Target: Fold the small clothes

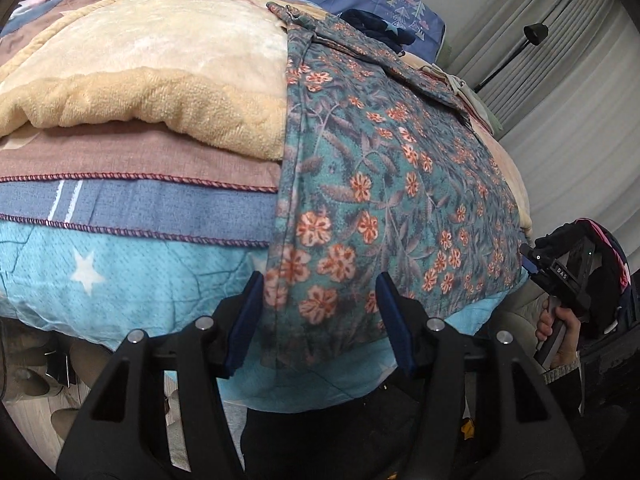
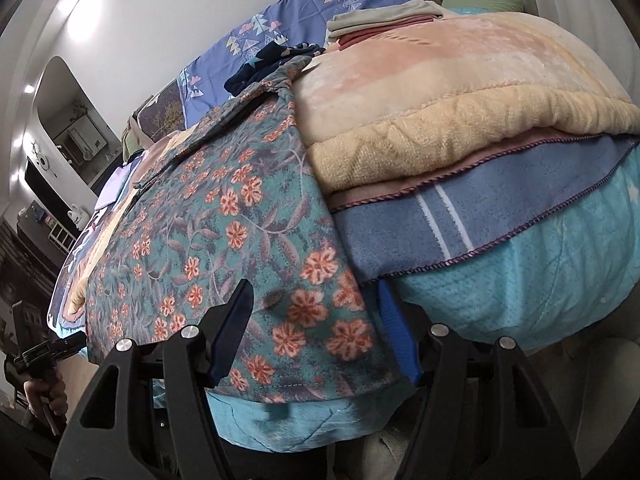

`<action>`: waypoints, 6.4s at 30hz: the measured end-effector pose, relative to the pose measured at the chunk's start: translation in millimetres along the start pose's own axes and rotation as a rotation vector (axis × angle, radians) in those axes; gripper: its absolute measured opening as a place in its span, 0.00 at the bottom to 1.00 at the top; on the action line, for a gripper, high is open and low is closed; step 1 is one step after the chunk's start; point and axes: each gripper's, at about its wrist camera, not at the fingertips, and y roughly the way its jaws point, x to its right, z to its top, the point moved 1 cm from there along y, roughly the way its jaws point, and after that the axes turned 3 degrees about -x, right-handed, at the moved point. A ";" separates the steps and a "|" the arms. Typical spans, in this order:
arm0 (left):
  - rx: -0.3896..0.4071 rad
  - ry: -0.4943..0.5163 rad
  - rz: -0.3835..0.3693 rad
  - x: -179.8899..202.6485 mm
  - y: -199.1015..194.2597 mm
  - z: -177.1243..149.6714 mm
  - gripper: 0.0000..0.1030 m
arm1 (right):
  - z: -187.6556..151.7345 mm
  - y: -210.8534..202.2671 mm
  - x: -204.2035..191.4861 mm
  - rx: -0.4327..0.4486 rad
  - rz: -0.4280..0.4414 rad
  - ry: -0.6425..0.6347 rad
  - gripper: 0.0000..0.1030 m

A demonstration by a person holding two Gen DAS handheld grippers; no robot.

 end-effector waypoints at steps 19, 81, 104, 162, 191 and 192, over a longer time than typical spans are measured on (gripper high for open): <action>-0.045 -0.011 0.044 1.8 6.6 -2.3 0.28 | -7.1 -6.5 13.7 -0.023 0.062 0.074 0.31; 0.334 0.034 -0.249 37.3 -52.7 243.8 0.05 | 231.3 -6.1 -64.9 0.131 0.650 0.228 0.04; 0.266 -0.079 -0.241 -7.5 52.8 415.0 0.05 | 363.6 140.8 -51.4 0.051 0.608 0.428 0.04; -0.005 -0.054 0.156 -12.4 237.4 492.0 0.23 | 419.1 334.1 -124.4 -0.133 -0.080 -0.016 0.06; 0.041 -0.075 0.185 -33.0 249.9 489.5 0.25 | 415.3 377.2 -111.0 -0.151 -0.102 0.004 0.06; 0.050 -0.078 0.166 -33.7 245.4 488.4 0.27 | 411.5 372.1 -114.7 -0.140 -0.100 0.001 0.07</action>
